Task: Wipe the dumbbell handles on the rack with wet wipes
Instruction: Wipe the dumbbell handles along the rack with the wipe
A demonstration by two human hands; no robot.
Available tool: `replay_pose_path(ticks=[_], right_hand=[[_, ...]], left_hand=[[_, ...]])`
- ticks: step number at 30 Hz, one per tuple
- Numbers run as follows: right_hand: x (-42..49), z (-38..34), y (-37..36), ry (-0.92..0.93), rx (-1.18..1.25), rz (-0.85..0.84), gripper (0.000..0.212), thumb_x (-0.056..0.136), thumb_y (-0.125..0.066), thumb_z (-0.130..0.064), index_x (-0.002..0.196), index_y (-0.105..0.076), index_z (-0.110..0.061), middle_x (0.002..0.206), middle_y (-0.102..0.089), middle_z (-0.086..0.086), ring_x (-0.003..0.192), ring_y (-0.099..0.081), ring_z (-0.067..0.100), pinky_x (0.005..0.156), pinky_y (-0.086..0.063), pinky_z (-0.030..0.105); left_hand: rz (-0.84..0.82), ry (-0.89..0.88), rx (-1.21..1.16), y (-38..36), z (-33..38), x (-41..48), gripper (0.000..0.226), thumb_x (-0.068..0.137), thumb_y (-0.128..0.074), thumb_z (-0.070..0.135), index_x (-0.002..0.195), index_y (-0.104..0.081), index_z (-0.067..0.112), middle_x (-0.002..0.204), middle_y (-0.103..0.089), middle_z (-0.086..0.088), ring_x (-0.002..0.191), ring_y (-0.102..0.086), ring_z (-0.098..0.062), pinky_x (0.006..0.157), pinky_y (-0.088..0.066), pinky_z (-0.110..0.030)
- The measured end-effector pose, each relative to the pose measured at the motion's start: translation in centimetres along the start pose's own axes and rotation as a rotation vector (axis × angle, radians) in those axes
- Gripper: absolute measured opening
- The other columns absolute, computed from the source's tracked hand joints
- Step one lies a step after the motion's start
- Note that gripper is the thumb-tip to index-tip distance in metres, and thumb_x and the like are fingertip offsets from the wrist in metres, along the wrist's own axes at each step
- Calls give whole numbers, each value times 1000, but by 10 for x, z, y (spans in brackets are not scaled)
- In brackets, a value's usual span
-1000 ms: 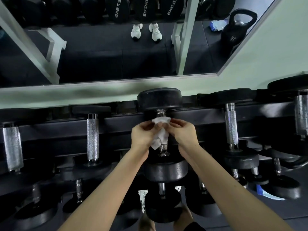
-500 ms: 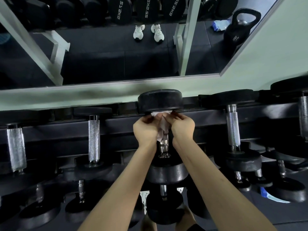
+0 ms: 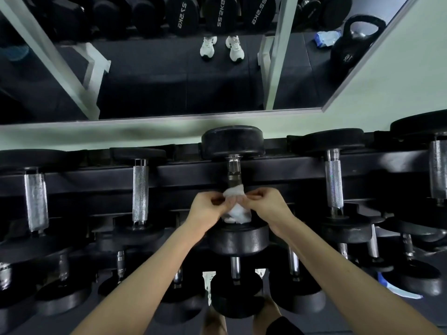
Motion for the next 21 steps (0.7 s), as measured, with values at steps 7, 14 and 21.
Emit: replay_pose_path(ticks=[7, 14, 21], right_hand=[[-10, -2, 4, 64, -422, -2, 25, 66, -85, -23, 76, -64, -12, 78, -72, 6, 75, -65, 13, 72, -51, 28], [-24, -13, 9, 138, -412, 9, 21, 65, -84, -16, 76, -67, -10, 75, -73, 6, 77, -69, 17, 72, -54, 30], [-47, -50, 1, 315, -229, -60, 26, 68, -77, -6, 88, -68, -19, 77, -68, 0, 70, -63, 11, 68, -54, 28]], left_hand=[[-102, -5, 424, 7, 10, -1, 37, 61, -84, 41, 78, -68, 12, 65, -64, 5, 61, -57, -6, 59, -45, -19], [46, -71, 591, 11, 22, -13, 19, 75, -72, 26, 81, -73, 8, 59, -59, 1, 65, -57, -15, 54, -40, -21], [68, -17, 28, 48, 35, -47, 21, 65, -83, 12, 80, -70, 18, 82, -72, -6, 78, -67, -16, 73, -56, -28]])
Point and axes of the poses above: each hand's wrist, its own x-axis towards the middle knuckle, its own y-axis out of the back of the hand, z = x × y, the point moved 2 cm from there along x, towards the middle knuckle
